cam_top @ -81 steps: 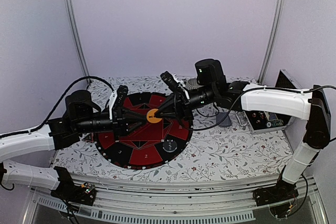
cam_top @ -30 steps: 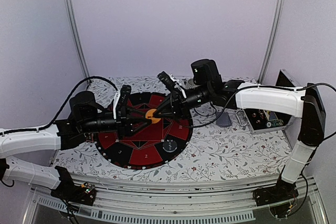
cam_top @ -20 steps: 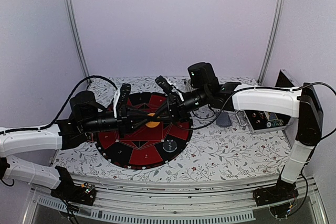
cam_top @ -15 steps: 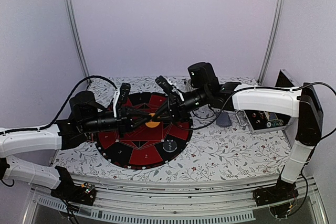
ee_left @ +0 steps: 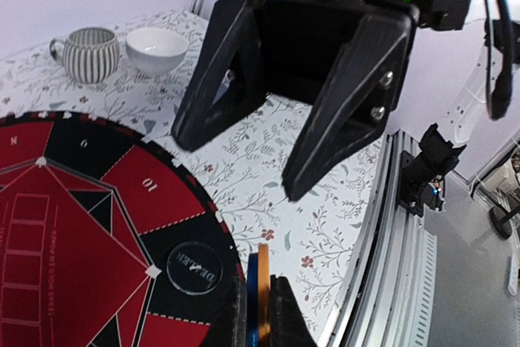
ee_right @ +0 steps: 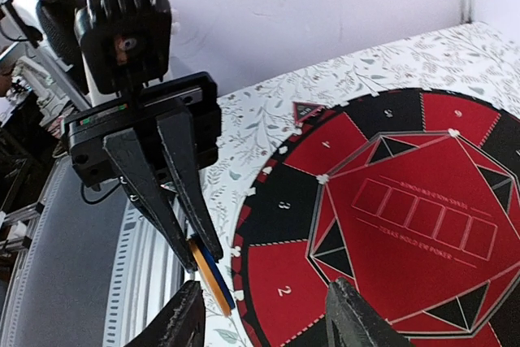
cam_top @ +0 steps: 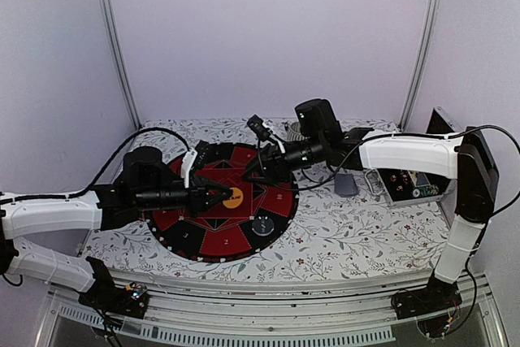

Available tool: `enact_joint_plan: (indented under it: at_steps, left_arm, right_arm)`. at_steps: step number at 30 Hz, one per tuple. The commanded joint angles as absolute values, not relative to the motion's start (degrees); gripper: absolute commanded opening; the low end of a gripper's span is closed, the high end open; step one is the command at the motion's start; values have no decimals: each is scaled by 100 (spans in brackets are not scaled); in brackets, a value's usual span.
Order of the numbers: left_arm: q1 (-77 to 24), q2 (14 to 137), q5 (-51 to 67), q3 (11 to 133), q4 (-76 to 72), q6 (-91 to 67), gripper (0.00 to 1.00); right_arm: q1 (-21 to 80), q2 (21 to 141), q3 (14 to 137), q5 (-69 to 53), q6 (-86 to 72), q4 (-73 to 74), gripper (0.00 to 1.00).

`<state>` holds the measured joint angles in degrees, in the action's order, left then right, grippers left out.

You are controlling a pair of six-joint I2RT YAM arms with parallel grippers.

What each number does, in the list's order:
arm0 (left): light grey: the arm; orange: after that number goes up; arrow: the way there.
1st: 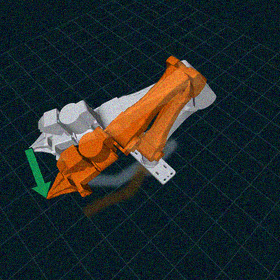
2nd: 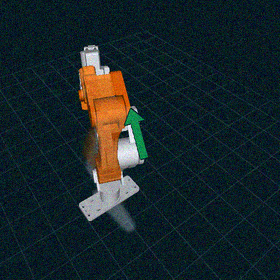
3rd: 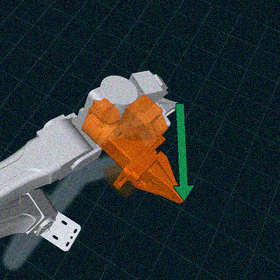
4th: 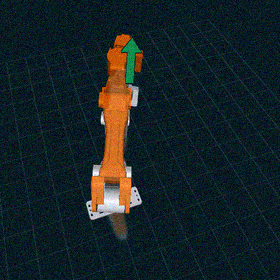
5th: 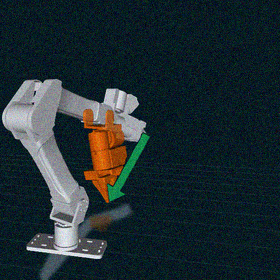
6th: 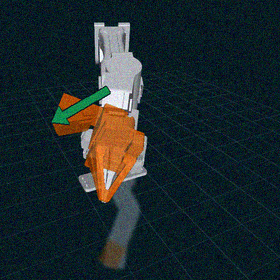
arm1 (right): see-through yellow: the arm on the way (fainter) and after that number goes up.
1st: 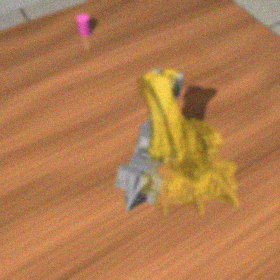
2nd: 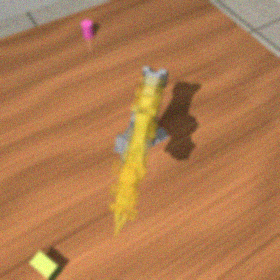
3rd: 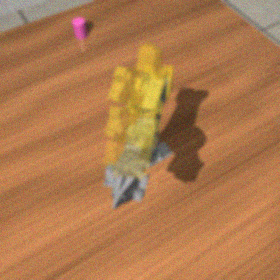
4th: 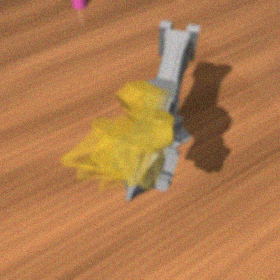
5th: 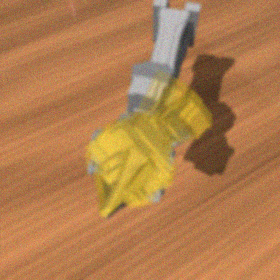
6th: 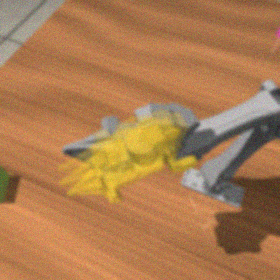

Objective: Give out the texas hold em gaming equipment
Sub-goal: Pass from the right arm to the left, then place the big blind button at position 4.

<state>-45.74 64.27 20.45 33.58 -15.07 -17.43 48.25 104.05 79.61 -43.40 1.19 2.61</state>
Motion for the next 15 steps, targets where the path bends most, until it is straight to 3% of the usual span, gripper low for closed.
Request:
enact_joint_plan:
  at_steps: [1, 9, 15]
  left_arm:
    - [-4327, 6810, 1949, 3273, -978, -2014, 0]
    - [-3718, 8557, 3320, 3479, -941, -2371, 0]
    - [-3381, 8990, 3212, 3524, -939, -2538, 0]
  right_arm:
    - [4726, 10454, 7780, -3659, 72, 508, 54]
    - [4723, 10446, 7749, -3414, 113, 835, 57]
    - [4724, 10298, 7585, -3286, 184, 905, 57]
